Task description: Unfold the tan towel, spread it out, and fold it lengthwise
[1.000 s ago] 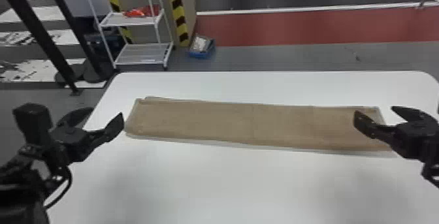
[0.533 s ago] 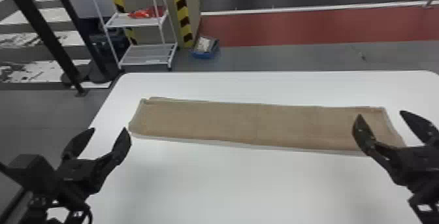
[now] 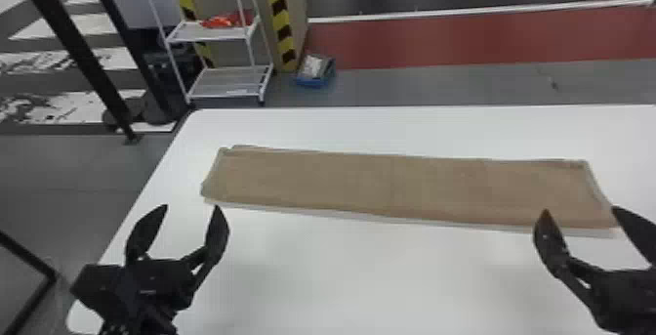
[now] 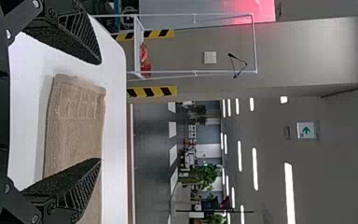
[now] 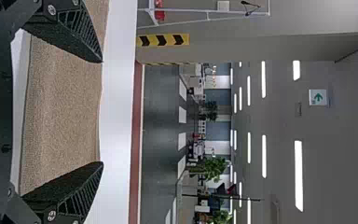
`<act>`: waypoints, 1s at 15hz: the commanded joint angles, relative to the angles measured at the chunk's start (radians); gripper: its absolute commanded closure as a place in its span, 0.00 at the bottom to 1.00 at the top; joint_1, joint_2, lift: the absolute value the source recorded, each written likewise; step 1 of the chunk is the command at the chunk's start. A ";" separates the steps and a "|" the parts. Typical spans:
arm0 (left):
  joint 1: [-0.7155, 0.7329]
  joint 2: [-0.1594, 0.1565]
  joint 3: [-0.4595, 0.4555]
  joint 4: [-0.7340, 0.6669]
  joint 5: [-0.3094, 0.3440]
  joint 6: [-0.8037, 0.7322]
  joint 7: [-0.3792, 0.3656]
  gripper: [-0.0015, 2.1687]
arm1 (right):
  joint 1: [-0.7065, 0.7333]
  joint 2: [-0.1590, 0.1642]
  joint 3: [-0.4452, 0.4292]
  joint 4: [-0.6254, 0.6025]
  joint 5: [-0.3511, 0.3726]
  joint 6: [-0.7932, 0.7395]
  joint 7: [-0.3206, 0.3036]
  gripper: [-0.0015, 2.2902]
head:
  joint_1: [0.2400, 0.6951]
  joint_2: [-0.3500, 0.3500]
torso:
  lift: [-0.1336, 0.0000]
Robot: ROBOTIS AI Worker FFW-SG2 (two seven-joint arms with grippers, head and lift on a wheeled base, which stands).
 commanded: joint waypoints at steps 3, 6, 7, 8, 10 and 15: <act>0.047 -0.006 -0.014 -0.007 0.004 -0.075 -0.001 0.08 | 0.025 0.018 -0.001 -0.023 0.000 -0.003 0.000 0.05 | 1.00 0.68 | 0.08; 0.067 -0.006 -0.011 -0.009 0.009 -0.096 -0.012 0.08 | 0.036 0.030 0.005 -0.036 0.001 -0.003 -0.001 0.05 | 1.00 0.68 | 0.08; 0.068 -0.006 -0.011 -0.007 0.009 -0.096 -0.021 0.08 | 0.036 0.035 0.008 -0.038 0.003 -0.003 -0.001 0.05 | 1.00 0.69 | 0.08; 0.070 -0.006 -0.011 -0.006 0.010 -0.099 -0.027 0.08 | 0.036 0.036 0.011 -0.038 0.008 0.003 -0.003 0.05 | 1.00 0.69 | 0.08; 0.070 -0.006 -0.012 0.003 0.013 -0.108 -0.032 0.08 | 0.037 0.039 0.018 -0.043 0.009 0.009 -0.003 0.05 | 1.00 0.69 | 0.08; 0.064 -0.006 -0.012 0.019 0.015 -0.108 -0.046 0.08 | 0.037 0.041 0.019 -0.041 0.011 0.009 -0.007 0.05 | 1.00 0.70 | 0.08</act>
